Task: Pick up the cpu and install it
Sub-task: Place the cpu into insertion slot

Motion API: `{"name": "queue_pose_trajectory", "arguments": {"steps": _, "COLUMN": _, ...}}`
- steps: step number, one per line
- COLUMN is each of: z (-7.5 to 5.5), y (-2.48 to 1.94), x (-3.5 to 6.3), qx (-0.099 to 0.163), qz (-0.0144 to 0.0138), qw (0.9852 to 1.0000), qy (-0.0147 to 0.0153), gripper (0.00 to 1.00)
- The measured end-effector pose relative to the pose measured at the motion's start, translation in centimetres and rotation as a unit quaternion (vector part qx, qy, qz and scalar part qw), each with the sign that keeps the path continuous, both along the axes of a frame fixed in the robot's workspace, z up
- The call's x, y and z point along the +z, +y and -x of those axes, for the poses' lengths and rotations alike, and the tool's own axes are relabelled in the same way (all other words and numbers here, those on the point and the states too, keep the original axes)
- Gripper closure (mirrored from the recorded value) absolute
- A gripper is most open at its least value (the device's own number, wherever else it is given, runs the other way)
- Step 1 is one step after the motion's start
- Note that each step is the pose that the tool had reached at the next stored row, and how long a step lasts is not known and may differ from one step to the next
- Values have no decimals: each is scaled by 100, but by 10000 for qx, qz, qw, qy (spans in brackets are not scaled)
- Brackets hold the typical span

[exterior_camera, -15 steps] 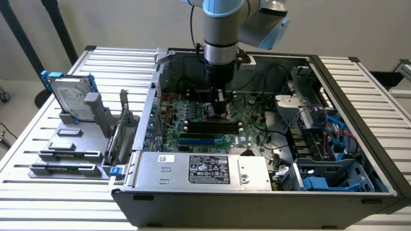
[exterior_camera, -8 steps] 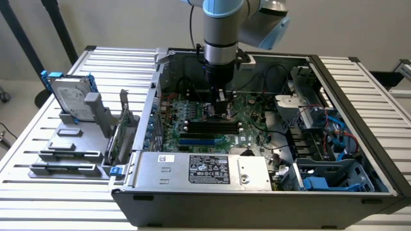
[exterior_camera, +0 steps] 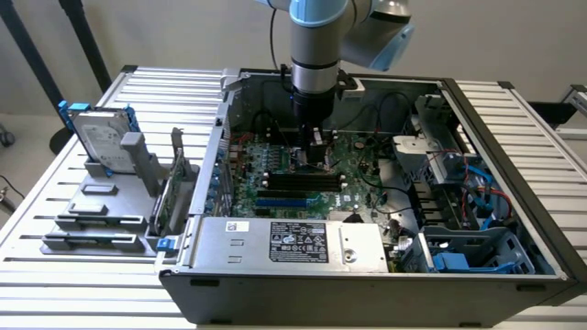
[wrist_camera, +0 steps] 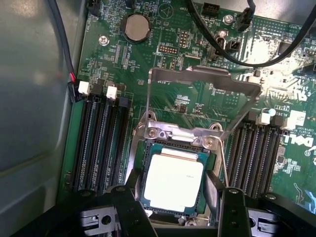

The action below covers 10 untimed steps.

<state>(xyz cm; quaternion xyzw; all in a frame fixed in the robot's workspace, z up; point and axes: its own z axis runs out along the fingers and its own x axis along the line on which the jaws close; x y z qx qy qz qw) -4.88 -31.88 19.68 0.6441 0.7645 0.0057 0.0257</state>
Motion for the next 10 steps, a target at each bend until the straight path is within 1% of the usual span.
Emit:
{"name": "queue_pose_trajectory", "arguments": {"steps": 4, "z": 0, "y": 0, "x": -3, "qx": 65, "qz": -24, "qw": 10000, "qy": 0, "gripper": 38}}
{"name": "queue_pose_trajectory", "arguments": {"steps": 10, "z": 1, "y": 0, "x": -4, "qx": 178, "qz": -27, "qw": 9998, "qy": 0, "gripper": 38}}
